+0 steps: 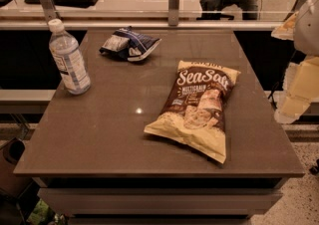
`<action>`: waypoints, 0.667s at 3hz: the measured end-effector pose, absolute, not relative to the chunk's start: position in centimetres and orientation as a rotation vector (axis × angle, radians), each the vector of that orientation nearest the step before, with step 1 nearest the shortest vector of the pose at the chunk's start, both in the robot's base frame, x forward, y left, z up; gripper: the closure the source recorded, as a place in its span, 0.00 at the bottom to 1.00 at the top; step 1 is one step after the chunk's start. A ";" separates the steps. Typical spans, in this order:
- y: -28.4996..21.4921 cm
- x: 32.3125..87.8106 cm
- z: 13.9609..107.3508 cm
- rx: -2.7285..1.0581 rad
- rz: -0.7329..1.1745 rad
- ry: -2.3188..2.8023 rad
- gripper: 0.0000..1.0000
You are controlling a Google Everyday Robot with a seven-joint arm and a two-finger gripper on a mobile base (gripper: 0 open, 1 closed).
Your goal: Pick blue chip bag
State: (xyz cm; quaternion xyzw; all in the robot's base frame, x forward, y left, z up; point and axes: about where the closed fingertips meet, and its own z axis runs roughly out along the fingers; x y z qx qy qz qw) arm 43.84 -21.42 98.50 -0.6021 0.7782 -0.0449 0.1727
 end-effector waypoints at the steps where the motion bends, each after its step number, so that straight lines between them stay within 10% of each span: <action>1: -21.4 43.8 98.5 -1.708 -0.128 2.208 0.00; 2: -20.8 44.8 98.6 -1.673 -0.114 2.193 0.00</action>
Offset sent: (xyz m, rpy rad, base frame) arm 0.0233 0.0143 -0.0015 0.0726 -0.0322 -0.0245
